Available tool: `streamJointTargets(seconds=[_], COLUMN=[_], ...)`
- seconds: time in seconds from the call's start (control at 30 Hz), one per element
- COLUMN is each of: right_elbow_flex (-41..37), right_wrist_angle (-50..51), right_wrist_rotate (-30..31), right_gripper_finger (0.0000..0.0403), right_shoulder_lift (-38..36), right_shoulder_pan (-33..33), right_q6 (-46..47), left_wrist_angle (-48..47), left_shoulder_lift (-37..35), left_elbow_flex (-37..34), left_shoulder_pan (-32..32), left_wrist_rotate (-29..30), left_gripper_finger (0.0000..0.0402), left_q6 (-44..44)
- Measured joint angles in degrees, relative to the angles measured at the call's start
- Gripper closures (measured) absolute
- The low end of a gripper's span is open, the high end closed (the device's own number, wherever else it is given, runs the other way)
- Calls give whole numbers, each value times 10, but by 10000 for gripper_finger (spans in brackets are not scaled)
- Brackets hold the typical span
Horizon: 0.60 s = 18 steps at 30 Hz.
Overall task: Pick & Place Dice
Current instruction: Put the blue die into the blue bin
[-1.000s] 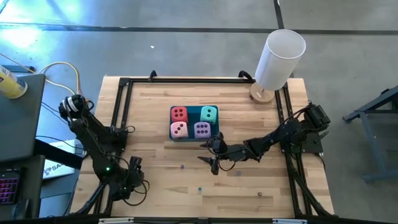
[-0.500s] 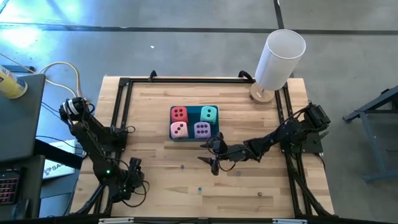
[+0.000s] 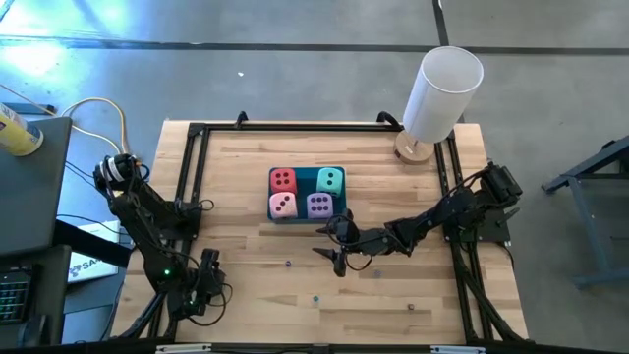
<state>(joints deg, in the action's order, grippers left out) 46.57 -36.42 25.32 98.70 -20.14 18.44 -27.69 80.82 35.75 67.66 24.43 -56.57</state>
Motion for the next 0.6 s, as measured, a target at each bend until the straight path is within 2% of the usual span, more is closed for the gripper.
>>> streamJointTargets(seconds=[0.33,0.6], right_elbow_flex=[0,0], right_wrist_angle=[0,0], right_wrist_rotate=[0,0], right_gripper_finger=[151,151], right_shoulder_lift=[0,0], right_shoulder_pan=[0,0], right_q6=[0,0], left_wrist_angle=[32,32], left_shoulder_lift=[0,0], left_elbow_flex=[-13,-13], left_shoulder_pan=[0,0], left_wrist_rotate=[0,0], left_gripper_finger=[172,232], left_q6=[-5,-5])
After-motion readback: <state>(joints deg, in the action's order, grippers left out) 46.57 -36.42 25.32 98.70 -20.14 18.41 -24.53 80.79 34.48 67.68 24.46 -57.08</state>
